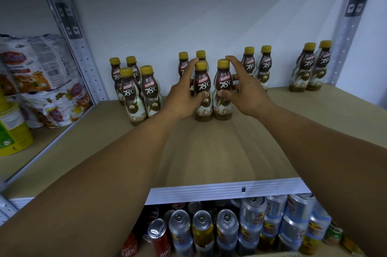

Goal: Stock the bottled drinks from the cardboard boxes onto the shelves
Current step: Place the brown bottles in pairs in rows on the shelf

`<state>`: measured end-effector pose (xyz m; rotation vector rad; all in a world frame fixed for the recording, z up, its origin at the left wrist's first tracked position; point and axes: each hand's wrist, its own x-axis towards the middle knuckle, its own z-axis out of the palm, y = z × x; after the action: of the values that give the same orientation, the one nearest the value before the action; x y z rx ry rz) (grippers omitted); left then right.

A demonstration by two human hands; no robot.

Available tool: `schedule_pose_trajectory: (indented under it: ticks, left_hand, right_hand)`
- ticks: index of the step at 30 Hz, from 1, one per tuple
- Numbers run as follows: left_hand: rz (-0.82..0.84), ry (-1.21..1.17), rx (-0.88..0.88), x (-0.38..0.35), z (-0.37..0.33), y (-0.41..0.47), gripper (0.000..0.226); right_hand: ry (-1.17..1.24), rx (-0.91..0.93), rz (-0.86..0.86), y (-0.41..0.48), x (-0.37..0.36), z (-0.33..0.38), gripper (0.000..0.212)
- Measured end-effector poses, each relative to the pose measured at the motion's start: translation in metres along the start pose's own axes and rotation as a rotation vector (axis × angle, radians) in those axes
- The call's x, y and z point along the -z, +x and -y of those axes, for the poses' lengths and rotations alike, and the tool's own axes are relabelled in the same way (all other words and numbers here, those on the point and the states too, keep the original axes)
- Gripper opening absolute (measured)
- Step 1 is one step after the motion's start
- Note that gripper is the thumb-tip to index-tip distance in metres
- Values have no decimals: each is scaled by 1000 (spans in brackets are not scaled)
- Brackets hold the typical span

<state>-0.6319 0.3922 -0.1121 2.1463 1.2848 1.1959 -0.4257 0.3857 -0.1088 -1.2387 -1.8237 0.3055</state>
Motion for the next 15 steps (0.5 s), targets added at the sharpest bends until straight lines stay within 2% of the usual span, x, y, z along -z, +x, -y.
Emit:
schedule_pose_trajectory:
  ticks: [15]
  left_hand:
    - [12,-50,15,0,4,1,97]
  right_hand:
    - [1,-4,34,-2,3,-1,99]
